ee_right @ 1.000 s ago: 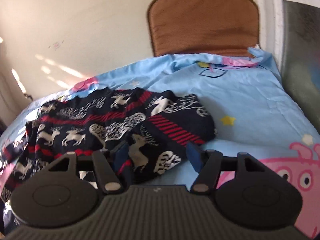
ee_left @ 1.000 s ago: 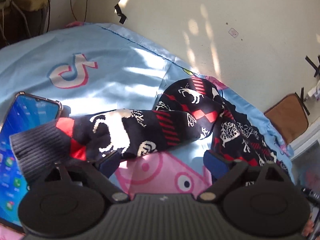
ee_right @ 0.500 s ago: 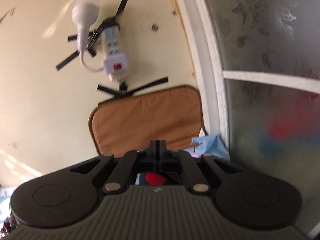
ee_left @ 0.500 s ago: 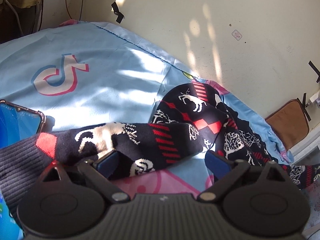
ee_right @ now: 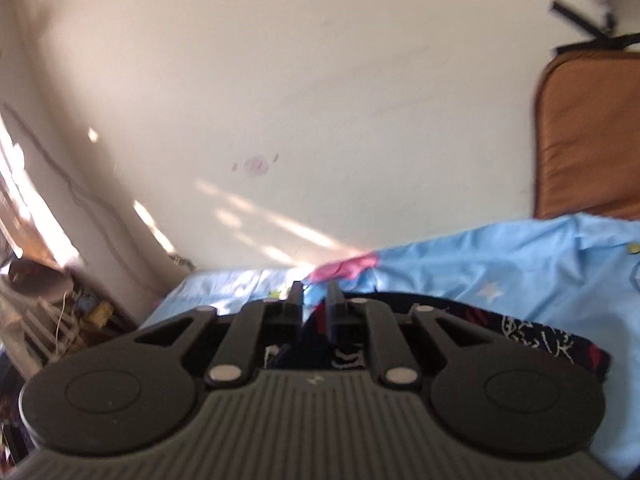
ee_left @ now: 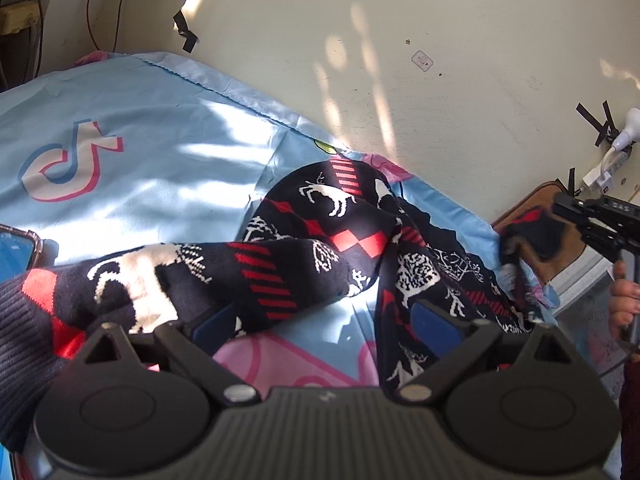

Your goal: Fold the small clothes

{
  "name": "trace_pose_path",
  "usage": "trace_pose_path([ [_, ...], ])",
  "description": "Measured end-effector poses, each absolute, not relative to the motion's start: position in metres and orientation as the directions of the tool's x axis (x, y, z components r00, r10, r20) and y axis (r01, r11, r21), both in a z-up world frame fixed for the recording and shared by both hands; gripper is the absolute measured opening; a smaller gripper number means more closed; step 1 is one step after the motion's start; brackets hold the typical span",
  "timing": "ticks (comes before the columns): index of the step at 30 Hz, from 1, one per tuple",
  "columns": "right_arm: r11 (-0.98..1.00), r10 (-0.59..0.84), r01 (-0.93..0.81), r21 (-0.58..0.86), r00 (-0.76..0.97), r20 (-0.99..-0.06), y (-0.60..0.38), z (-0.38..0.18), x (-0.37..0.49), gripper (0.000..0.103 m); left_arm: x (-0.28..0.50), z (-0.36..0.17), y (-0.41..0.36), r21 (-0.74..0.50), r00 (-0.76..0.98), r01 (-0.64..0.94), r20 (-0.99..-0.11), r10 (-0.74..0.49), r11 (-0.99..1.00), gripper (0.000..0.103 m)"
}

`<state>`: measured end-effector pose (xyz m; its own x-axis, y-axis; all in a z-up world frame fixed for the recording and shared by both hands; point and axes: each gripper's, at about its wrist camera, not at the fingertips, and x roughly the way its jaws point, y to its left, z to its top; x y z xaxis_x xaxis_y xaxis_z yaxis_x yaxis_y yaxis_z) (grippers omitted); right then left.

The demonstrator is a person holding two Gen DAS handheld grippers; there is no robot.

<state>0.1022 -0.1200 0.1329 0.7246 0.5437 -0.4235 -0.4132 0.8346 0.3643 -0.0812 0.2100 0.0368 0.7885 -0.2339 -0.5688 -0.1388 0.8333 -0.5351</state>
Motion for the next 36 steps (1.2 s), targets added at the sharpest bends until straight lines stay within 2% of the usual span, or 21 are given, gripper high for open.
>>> trace_pose_path([
  [1, 0.852, 0.517, -0.391, 0.348, 0.731, -0.445, -0.118, 0.127, 0.107, 0.043, -0.082, 0.038, 0.209, -0.533, 0.790, -0.132, -0.566, -0.236, 0.836, 0.098],
  [6, 0.922, 0.358, -0.243, 0.303, 0.831, -0.425, -0.186, 0.100, 0.108, 0.047, -0.081, 0.040, 0.204, -0.518, 0.791, -0.089, -0.556, -0.256, 0.851, 0.098],
  [8, 0.947, 0.270, -0.147, 0.285, 0.843, -0.465, -0.223, 0.078, 0.109, 0.060, -0.075, 0.039, 0.198, -0.523, 0.789, -0.063, -0.548, -0.279, 0.850, 0.098],
  [9, 0.950, 0.235, -0.093, 0.298, 0.840, -0.488, -0.244, 0.064, 0.113, 0.063, -0.070, 0.040, 0.193, -0.523, 0.786, -0.048, -0.546, -0.291, 0.851, 0.098],
  [14, 0.884, 0.273, 0.008, 0.467, 0.803, -0.530, -0.299, 0.009, 0.111, 0.072, -0.049, 0.039, 0.166, -0.506, 0.760, -0.018, -0.568, -0.317, 0.862, 0.098],
  [16, 0.854, 0.329, -0.010, 0.520, 0.785, -0.525, -0.297, -0.006, 0.113, 0.072, -0.045, 0.038, 0.159, -0.496, 0.750, -0.023, -0.583, -0.314, 0.868, 0.098],
  [18, 0.856, 0.357, -0.058, 0.514, 0.786, -0.505, -0.286, -0.011, 0.114, 0.068, -0.044, 0.037, 0.155, -0.487, 0.742, -0.032, -0.597, -0.305, 0.873, 0.098],
  [19, 0.865, 0.367, -0.085, 0.494, 0.779, -0.509, -0.279, -0.011, 0.114, 0.048, -0.043, 0.037, 0.154, -0.482, 0.740, -0.040, -0.603, -0.298, 0.875, 0.098],
  [20, 0.872, 0.370, -0.096, 0.480, 0.771, -0.518, -0.274, -0.011, 0.115, 0.019, -0.043, 0.037, 0.153, -0.477, 0.738, -0.048, -0.609, -0.290, 0.878, 0.098],
  [23, 0.917, 0.294, -0.095, 0.387, 0.819, -0.494, -0.271, 0.002, 0.113, 0.012, -0.045, 0.038, 0.155, -0.465, 0.738, -0.076, -0.621, -0.264, 0.882, 0.098],
  [28, 0.992, 0.062, -0.011, 0.124, 0.905, -0.421, -0.273, 0.027, 0.114, 0.012, -0.047, 0.036, 0.159, -0.415, 0.741, -0.151, -0.649, -0.175, 0.897, 0.098],
  [31, 1.000, -0.010, 0.004, -0.013, 0.866, -0.501, -0.263, 0.012, 0.129, 0.017, -0.053, 0.033, 0.168, -0.436, 0.745, -0.178, -0.645, -0.169, 0.882, 0.098],
  [33, 0.999, -0.045, 0.033, -0.032, 0.840, -0.541, -0.265, 0.004, 0.130, 0.027, -0.061, 0.033, 0.174, -0.447, 0.753, -0.183, -0.636, -0.167, 0.875, 0.098],
  [35, 0.998, -0.060, 0.065, -0.008, 0.860, -0.507, -0.270, 0.009, 0.117, 0.047, -0.072, 0.036, 0.182, -0.443, 0.763, -0.189, -0.629, -0.153, 0.876, 0.098],
  [36, 0.997, -0.065, 0.079, 0.009, 0.875, -0.479, -0.271, 0.015, 0.109, 0.049, -0.080, 0.039, 0.188, -0.441, 0.769, -0.196, -0.624, -0.142, 0.876, 0.098],
])
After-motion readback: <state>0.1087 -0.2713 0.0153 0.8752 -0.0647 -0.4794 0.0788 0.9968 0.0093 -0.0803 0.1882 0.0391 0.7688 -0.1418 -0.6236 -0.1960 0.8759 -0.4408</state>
